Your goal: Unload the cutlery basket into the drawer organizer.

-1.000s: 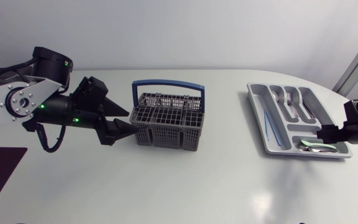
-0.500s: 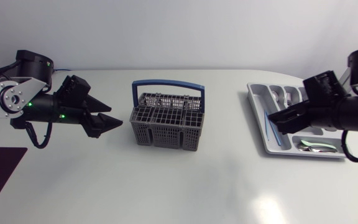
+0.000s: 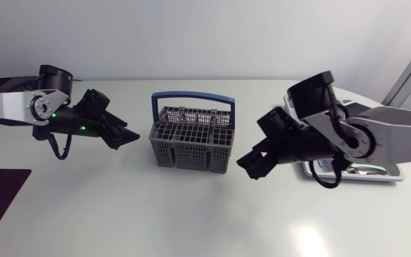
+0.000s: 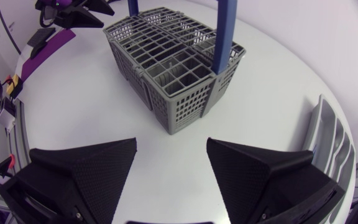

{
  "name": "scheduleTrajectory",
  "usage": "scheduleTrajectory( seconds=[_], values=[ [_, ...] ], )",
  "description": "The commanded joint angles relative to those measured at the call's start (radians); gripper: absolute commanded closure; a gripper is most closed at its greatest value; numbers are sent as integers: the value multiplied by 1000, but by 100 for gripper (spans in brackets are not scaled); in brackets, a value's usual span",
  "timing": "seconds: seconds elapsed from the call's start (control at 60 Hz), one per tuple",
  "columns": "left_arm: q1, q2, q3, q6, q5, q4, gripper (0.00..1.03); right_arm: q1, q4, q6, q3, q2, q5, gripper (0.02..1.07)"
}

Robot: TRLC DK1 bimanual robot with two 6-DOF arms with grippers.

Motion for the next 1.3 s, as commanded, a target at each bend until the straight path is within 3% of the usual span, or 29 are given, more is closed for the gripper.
scheduleTrajectory(
  seconds=[0.0, 0.567, 1.283],
  values=[
    [-23, 56, 45, 7, 4, 9, 8, 21, 31, 32, 52, 84, -6, 26],
    [-117, 90, 47, -19, -22, 34, 8, -7, 115, 20, 172, 263, 43, 26],
    [-86, 40, 24, -14, -22, 34, 8, 27, 111, 6, 228, 320, 55, 26]
  ],
)
